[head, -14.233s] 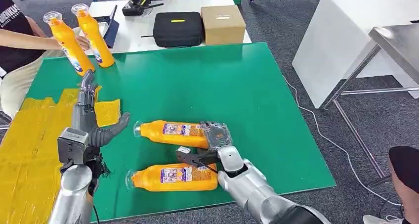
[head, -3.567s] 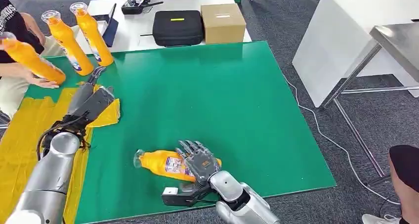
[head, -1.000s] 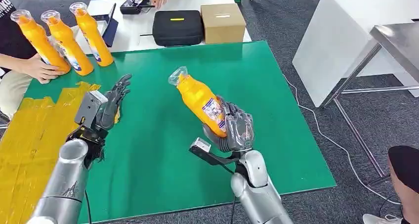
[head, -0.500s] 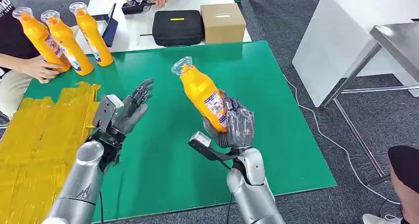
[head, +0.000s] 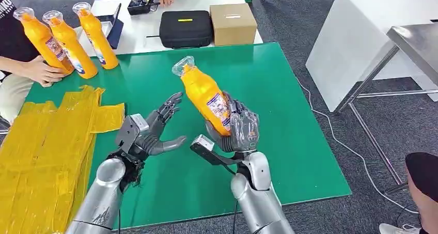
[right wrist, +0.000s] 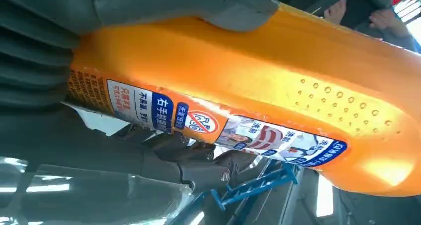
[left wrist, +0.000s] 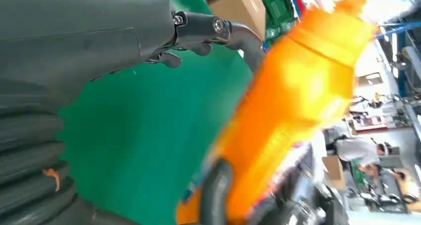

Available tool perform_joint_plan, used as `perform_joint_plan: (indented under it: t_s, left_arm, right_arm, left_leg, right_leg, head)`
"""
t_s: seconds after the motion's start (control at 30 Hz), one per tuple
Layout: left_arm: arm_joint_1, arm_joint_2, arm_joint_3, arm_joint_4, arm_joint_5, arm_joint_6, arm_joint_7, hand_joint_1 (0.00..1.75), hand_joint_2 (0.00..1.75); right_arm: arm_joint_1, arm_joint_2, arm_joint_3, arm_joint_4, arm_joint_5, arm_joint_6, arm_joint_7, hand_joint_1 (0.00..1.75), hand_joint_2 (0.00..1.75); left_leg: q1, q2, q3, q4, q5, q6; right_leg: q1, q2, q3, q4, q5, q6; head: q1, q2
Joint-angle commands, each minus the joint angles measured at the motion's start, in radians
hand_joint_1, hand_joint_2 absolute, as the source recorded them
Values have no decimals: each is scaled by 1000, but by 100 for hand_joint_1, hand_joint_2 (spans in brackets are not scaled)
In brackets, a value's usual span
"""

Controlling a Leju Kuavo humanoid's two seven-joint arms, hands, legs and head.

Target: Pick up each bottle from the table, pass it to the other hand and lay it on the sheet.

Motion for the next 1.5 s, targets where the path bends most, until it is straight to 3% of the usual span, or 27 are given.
perform_joint_plan:
  t_s: [0.03, 0.3, 0.53, 0.63, 0.77, 1.37, 1.5]
  left_arm:
    - [-38, 7, -68, 22, 74, 0, 38, 0, 175]
    - [-134, -11, 12, 188, 264, -10, 102, 0, 175]
    - [-156, -14, 44, 236, 313, -7, 119, 0, 175]
    - [-197, -30, 138, 334, 443, 32, 186, 0, 175]
    - [-269, -24, 196, 495, 552, 55, 186, 0, 175]
    - [-292, -41, 117, 535, 557, 36, 155, 0, 175]
    - [-268, -45, 85, 477, 574, 25, 129, 0, 175]
  right_arm:
    - [-90, -20, 100, 175, -47, -7, 2, 175, 175]
    - [-99, -14, 215, 227, -62, -7, 12, 175, 175]
    - [-103, -12, 226, 235, -61, -7, 16, 175, 175]
    - [-105, -5, 234, 250, -60, -7, 16, 175, 175]
    - [-100, 4, 239, 256, -46, -7, 27, 175, 175]
    - [-97, -1, 237, 287, -42, -7, 48, 175, 175]
    - [-117, -7, 273, 350, -136, 17, 43, 175, 175]
  left_leg:
    - [1, 1, 2, -1, -1, -2]
    - [1, 1, 1, 0, 0, -2]
    - [1, 0, 2, -1, 0, -2]
    - [1, 0, 3, -1, -1, -3]
    - [1, 1, 3, -1, 0, -3]
    - [1, -2, 1, 0, 0, -2]
    - [2, -1, 1, 0, -1, -3]
  right_leg:
    - [1, 0, 1, -1, 0, 0]
    - [1, -1, 1, 0, 0, 0]
    - [1, -1, 1, -1, 0, 0]
    - [1, -2, 2, -1, -1, 0]
    - [1, -1, 2, -1, 0, -1]
    - [1, -3, 1, -1, -1, -1]
    - [1, -3, 2, -1, -1, -1]
  head:
    - [0, 0]
    - [0, 0]
    - [0, 0]
    - [0, 0]
    - [0, 0]
    - [0, 0]
    - [0, 0]
